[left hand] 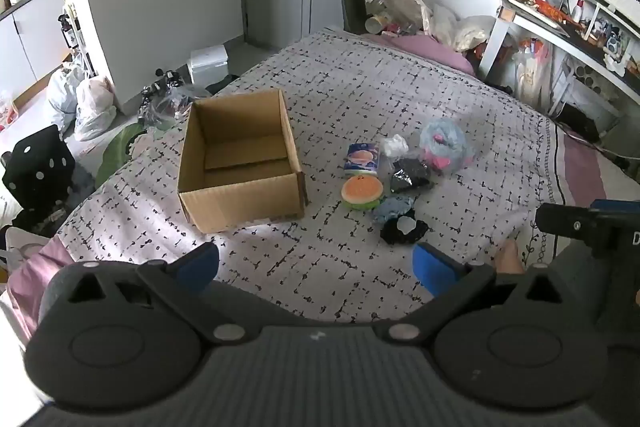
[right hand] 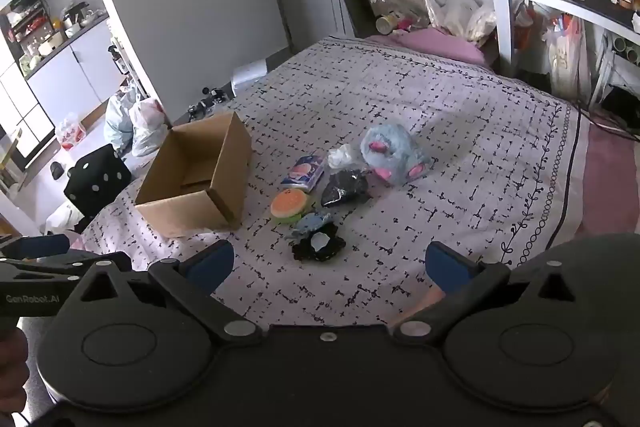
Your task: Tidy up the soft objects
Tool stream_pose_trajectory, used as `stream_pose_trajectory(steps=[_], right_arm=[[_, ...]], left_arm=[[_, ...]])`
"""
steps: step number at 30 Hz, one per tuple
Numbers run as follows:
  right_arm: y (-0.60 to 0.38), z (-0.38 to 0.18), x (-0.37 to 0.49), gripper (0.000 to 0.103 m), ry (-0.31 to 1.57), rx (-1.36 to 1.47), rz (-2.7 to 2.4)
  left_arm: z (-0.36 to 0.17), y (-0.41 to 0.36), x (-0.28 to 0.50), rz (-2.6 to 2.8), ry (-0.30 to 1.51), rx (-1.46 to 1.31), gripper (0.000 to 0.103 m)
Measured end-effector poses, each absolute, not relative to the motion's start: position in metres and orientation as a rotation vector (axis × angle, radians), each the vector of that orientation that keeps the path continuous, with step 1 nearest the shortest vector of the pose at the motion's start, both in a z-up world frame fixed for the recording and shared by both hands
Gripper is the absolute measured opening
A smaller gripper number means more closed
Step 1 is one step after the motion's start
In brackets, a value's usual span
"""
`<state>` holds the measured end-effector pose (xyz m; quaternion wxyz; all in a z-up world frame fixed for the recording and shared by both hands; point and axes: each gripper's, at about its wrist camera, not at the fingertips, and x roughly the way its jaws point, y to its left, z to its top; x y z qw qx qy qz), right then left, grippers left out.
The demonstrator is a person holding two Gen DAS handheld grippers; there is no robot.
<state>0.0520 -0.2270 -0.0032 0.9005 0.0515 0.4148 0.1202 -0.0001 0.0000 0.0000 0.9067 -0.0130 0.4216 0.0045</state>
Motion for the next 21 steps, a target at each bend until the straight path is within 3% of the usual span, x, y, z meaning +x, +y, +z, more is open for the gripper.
stream_pose_trajectory(steps=[21], right_arm=[[-0.226, 0.015, 0.042, 0.103, 0.819, 0.068, 0.232]], left_arm=[[0.01, 0.002, -0.003, -0.006, 0.846, -0.058, 0.102]])
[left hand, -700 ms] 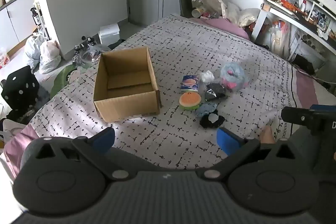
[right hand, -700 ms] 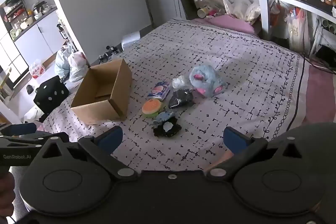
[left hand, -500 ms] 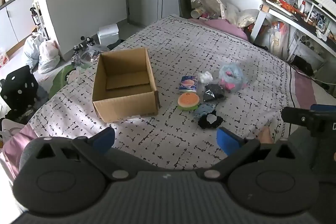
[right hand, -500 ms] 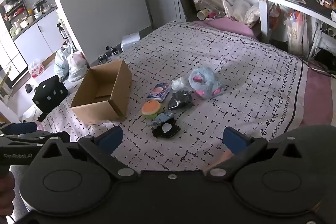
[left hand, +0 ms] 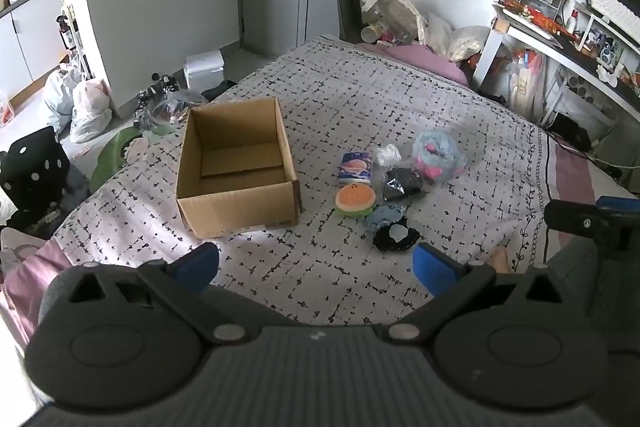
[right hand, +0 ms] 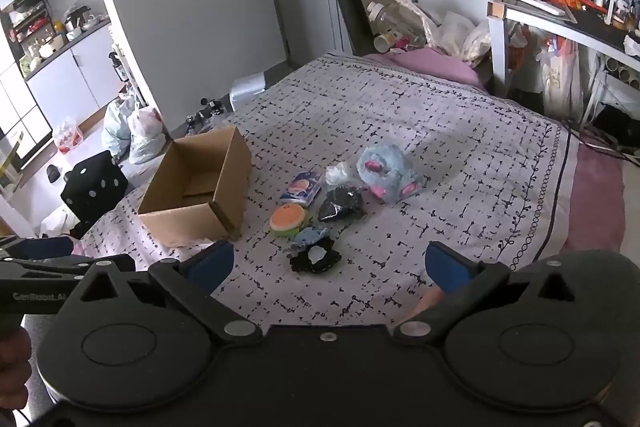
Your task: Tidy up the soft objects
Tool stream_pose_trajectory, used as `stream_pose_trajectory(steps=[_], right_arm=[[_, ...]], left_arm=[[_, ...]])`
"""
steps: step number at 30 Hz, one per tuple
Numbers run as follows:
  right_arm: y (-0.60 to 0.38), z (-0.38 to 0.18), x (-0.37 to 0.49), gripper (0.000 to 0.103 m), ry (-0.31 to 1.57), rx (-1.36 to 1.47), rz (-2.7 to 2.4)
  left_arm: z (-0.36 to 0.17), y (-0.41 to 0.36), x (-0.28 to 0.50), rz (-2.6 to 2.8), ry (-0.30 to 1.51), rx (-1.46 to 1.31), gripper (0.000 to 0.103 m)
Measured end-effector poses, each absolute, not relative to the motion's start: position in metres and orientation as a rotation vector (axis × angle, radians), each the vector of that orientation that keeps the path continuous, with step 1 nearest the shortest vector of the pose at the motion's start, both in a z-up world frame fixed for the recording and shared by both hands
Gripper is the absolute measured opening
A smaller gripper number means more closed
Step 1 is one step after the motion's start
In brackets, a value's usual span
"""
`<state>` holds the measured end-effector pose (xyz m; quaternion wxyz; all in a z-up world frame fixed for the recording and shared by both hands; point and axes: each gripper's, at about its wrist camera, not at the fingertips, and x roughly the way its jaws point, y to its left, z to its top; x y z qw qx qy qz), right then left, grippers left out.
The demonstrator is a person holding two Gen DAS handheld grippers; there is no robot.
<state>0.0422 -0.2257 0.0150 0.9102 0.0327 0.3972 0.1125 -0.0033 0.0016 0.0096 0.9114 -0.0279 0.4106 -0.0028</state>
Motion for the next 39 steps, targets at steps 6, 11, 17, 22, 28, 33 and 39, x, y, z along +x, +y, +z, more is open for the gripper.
stream_pose_trajectory(steps=[6, 11, 17, 22, 28, 33, 39], right_arm=[[-0.227, 0.016, 0.042, 0.103, 0.818, 0.071, 0.232], [-0.227, 0.016, 0.041, 0.103, 0.821, 0.074, 0.229], [-0.228, 0.018, 0.039, 0.103, 0.812, 0.07, 0.227], [-0.229, 0.02, 0.038, 0.103, 0.805, 0.071, 0.226], [-0.23, 0.021, 0.037, 0.103, 0.803, 0.073, 0.224], [-0.23, 0.023, 0.037, 0.103, 0.8, 0.069, 0.223], [-0.23, 0.022, 0.037, 0.103, 0.801, 0.07, 0.225]], left_arm=[[0.014, 0.002, -0.005, -0.004, 0.836, -0.055, 0.102], [0.014, 0.001, -0.007, -0.006, 0.835, -0.051, 0.102], [0.017, 0.0, -0.009, -0.008, 0.829, -0.052, 0.102], [0.02, -0.002, -0.01, -0.015, 0.826, -0.046, 0.102], [0.02, -0.003, -0.011, -0.016, 0.826, -0.045, 0.102], [0.02, -0.003, -0.011, -0.016, 0.824, -0.046, 0.102], [0.022, -0.005, -0.012, -0.021, 0.829, -0.044, 0.102]])
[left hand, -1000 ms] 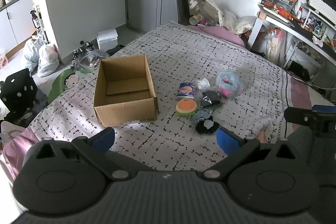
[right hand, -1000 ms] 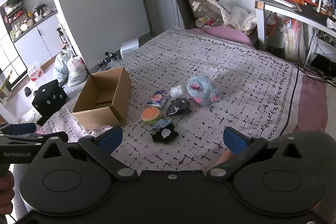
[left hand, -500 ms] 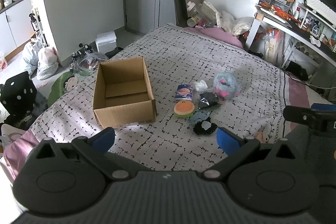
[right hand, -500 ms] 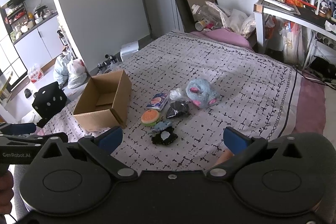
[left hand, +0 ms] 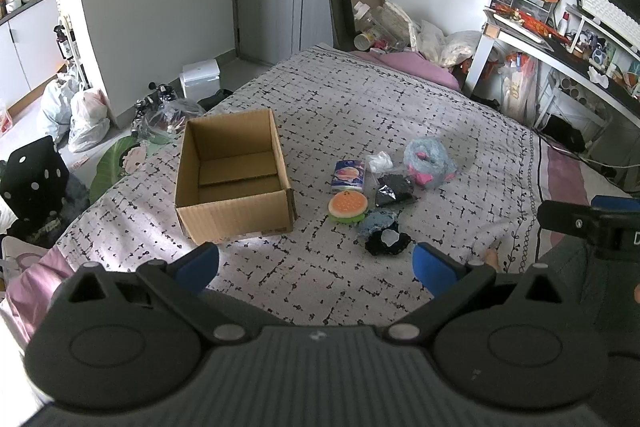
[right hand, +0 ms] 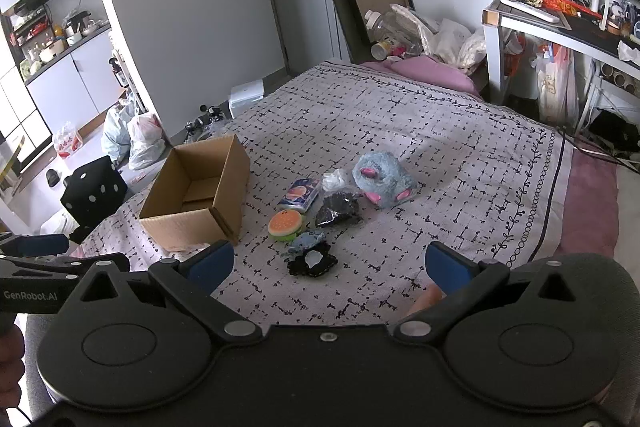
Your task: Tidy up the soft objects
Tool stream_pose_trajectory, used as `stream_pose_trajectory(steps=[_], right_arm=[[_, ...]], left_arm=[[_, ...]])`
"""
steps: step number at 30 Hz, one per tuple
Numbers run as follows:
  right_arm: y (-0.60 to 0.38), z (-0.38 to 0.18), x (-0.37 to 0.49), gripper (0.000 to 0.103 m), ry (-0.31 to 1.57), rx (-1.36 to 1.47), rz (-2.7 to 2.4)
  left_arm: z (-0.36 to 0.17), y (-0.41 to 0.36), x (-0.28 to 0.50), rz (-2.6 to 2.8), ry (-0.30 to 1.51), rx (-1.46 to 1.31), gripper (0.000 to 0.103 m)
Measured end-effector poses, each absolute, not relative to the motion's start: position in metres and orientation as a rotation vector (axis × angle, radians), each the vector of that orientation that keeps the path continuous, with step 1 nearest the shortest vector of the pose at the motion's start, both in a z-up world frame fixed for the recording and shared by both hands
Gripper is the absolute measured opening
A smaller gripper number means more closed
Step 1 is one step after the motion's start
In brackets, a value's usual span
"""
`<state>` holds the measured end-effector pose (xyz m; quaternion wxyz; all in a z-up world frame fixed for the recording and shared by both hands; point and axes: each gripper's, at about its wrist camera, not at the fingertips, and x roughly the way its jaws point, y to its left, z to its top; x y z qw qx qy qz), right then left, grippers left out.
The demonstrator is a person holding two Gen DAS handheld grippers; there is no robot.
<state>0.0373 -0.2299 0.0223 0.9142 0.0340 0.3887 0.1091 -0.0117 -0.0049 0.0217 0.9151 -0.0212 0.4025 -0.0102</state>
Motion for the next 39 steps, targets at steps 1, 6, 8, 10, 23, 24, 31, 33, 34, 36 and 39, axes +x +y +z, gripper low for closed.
stream_pose_trajectory(steps=[1, 6, 8, 10, 23, 24, 31, 33, 34, 36, 39], right_arm=[[-0.23, 0.022, 0.037, 0.103, 0.8, 0.069, 0.225], [-0.229, 0.021, 0.037, 0.103, 0.799, 0.066, 0.221], [-0.229, 0.021, 0.037, 0.103, 0.799, 0.064, 0.221], [-0.229, 0.021, 0.037, 0.103, 0.798, 0.065, 0.221], [-0.228, 0.021, 0.036, 0.103, 0.797, 0.064, 0.221], [-0.229, 0.021, 0.036, 0.103, 0.798, 0.065, 0.222], [-0.231, 0.021, 0.039, 0.103, 0.8, 0.069, 0.228], [-0.232, 0.019, 0.04, 0.103, 0.801, 0.07, 0.227], [-0.232, 0.018, 0.04, 0.103, 0.801, 0.073, 0.228], [-0.232, 0.015, 0.04, 0.103, 0.801, 0.077, 0.231], [-0.234, 0.013, 0.042, 0.103, 0.791, 0.087, 0.231]], left_arm=[[0.022, -0.005, -0.012, -0.02, 0.829, -0.044, 0.102], [0.022, -0.005, -0.012, -0.021, 0.829, -0.044, 0.102], [0.022, -0.005, -0.012, -0.022, 0.829, -0.044, 0.102], [0.022, -0.005, -0.012, -0.021, 0.828, -0.044, 0.102], [0.022, -0.006, -0.013, -0.026, 0.827, -0.044, 0.102], [0.022, -0.006, -0.014, -0.027, 0.828, -0.044, 0.102], [0.02, -0.008, -0.013, -0.025, 0.827, -0.047, 0.102], [0.019, -0.008, -0.012, -0.027, 0.827, -0.054, 0.102], [0.019, -0.008, -0.012, -0.029, 0.827, -0.058, 0.102], [0.018, -0.008, -0.008, -0.03, 0.828, -0.061, 0.102], [0.016, -0.009, -0.002, -0.031, 0.825, -0.065, 0.102]])
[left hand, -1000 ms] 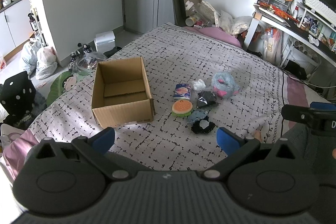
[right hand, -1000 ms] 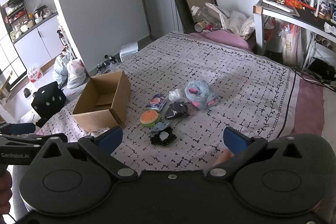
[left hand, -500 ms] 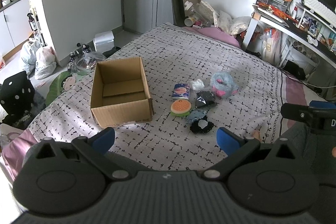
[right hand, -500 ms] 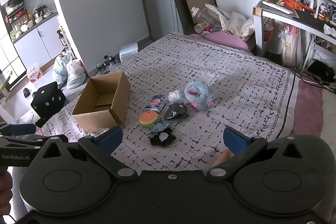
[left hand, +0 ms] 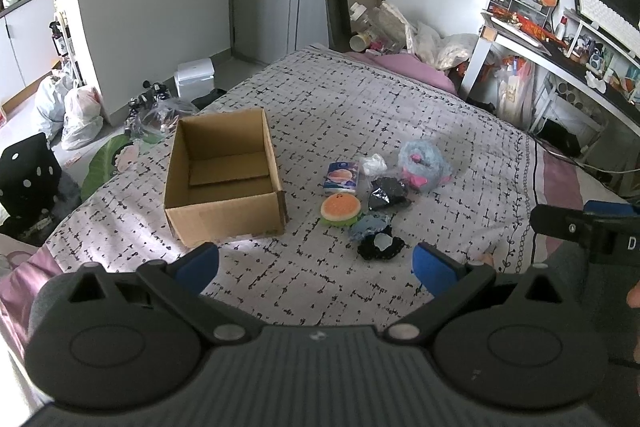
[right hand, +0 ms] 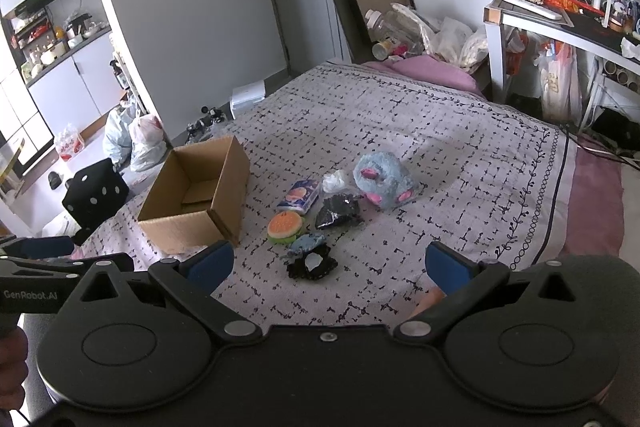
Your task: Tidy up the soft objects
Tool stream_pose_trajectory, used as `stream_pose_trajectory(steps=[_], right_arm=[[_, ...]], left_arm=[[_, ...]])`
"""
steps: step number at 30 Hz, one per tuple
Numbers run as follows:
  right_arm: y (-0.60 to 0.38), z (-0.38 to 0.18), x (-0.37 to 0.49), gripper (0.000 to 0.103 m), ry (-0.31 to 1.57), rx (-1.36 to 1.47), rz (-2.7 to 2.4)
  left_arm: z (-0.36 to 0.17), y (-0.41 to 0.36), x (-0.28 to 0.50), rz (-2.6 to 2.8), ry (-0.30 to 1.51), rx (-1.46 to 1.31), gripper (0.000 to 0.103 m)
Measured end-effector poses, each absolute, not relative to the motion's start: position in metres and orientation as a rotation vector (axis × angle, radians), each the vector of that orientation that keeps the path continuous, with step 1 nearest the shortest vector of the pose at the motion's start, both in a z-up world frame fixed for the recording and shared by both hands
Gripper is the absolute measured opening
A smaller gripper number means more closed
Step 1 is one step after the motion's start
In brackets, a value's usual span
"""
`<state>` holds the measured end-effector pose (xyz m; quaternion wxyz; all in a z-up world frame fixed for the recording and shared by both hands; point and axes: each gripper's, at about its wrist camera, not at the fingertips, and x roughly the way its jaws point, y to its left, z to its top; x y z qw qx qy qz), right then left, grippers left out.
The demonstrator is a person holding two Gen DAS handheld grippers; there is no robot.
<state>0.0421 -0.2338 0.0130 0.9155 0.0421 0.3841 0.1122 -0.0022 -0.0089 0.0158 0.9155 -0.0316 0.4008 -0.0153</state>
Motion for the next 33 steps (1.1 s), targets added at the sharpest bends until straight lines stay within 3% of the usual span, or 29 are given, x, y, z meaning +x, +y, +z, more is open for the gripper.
stream_pose_trajectory(steps=[27, 33], right_arm=[[-0.269, -0.043, 0.13, 0.103, 0.905, 0.342, 0.221], [-0.266, -0.058, 0.149, 0.101, 0.954, 0.393, 0.216]], left_arm=[[-0.031, -0.022, 0.082, -0.078, 0.842, -0.165, 0.099], [-0.052, -0.021, 0.102, -0.067, 0.893, -0.222, 0.092]])
